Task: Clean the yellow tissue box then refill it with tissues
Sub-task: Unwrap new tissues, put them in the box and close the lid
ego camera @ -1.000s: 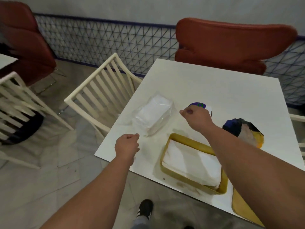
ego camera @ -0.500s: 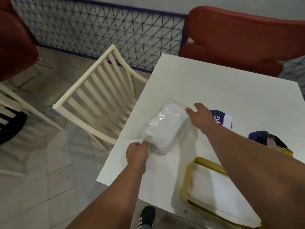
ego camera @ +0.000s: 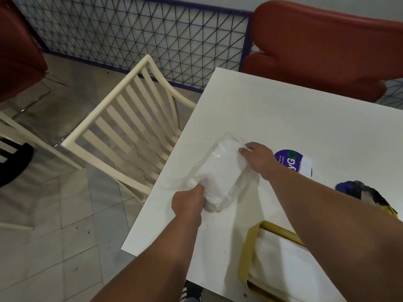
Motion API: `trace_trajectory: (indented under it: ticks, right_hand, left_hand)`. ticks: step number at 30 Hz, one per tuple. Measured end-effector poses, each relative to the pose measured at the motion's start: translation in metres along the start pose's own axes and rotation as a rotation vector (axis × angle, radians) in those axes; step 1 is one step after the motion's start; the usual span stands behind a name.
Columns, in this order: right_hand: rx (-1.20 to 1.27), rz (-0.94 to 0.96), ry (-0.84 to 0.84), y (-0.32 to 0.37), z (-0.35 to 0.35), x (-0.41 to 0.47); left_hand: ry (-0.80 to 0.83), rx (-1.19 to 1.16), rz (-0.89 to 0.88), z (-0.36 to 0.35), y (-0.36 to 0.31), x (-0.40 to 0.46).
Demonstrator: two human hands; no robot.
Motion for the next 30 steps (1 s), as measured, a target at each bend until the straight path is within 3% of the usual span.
trace_trajectory:
  ticks: [5, 12, 22, 30]
  right_hand:
    - [-0.006, 0.007, -0.022, -0.003, -0.003, 0.004]
    - [-0.025, 0.023, -0.037, -0.005, -0.004, 0.008]
    - [-0.263, 0.116, -0.111, 0.009, -0.004, 0.012]
    - [-0.22, 0.115, -0.168, 0.006, -0.005, 0.006]
  left_hand:
    - [0.026, -0.037, 0.067, -0.008, 0.002, -0.001]
    - [0.081, -0.064, 0.03, -0.013, -0.002, -0.002]
    - [0.164, -0.086, 0.069, 0.013, 0.008, 0.006]
    - [0.2, -0.146, 0.073, 0.026, 0.01, 0.005]
Point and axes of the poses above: each hand's wrist, its own x-axis towards the middle knuckle, its own z-axis out of the back of the hand, y = z × x, the point moved 9 cm from there along x, towards the middle knuckle, and after that the axes turned 4 degrees about -y, right-handed, at the moved point
